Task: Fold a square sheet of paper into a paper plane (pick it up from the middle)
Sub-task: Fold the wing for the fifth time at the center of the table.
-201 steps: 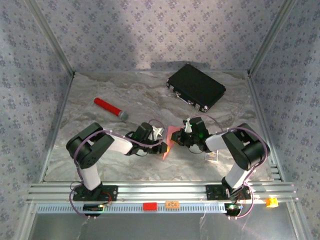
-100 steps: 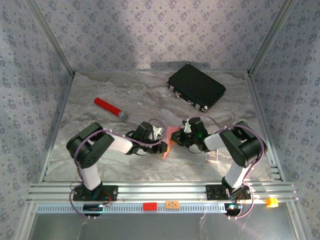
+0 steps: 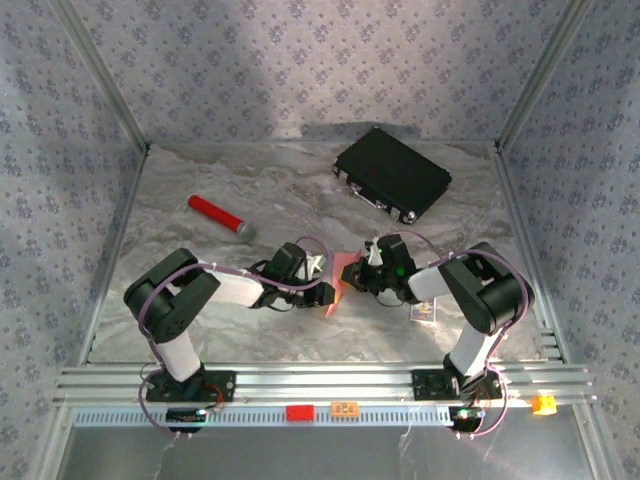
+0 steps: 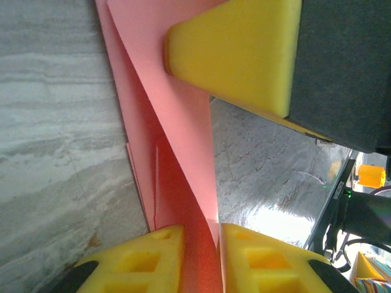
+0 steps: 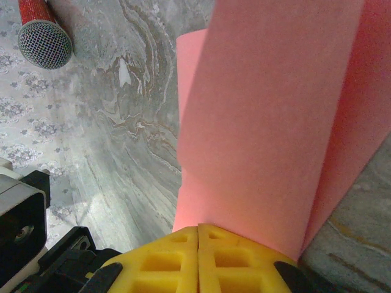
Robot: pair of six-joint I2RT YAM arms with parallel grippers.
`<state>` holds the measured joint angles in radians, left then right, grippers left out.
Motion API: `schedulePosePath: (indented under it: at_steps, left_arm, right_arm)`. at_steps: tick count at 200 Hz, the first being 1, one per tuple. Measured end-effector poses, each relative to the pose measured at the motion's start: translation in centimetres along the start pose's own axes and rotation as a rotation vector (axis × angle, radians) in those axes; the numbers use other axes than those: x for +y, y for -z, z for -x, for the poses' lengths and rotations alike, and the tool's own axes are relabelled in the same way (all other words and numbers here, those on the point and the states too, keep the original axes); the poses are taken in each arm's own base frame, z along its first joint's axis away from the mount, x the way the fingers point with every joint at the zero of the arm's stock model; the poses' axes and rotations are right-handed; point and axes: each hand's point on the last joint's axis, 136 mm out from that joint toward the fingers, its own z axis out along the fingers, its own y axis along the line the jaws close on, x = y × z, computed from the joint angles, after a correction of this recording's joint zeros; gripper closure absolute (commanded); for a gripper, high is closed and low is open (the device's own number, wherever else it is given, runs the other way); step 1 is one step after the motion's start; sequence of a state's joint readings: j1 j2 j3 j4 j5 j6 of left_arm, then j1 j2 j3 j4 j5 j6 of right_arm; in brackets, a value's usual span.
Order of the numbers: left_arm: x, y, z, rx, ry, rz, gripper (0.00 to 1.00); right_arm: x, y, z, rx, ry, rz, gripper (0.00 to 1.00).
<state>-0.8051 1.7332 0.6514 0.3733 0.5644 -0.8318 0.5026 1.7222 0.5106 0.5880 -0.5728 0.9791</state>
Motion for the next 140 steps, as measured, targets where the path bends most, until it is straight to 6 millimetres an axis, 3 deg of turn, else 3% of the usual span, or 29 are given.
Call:
schedulePosePath:
  at_steps: [79, 140]
  left_arm:
    - [0.05, 0.03, -0.21, -0.003, 0.033, -0.013, 0.98]
    - [-0.20, 0.05, -0.36, 0.006, 0.031, -0.030, 1.00]
  right_arm:
    - [-0.04, 0.00, 0.01, -0.001, 0.000, -0.002, 0.91]
    - [-0.10, 0.00, 0.02, -0.001, -0.002, -0.005, 0.91]
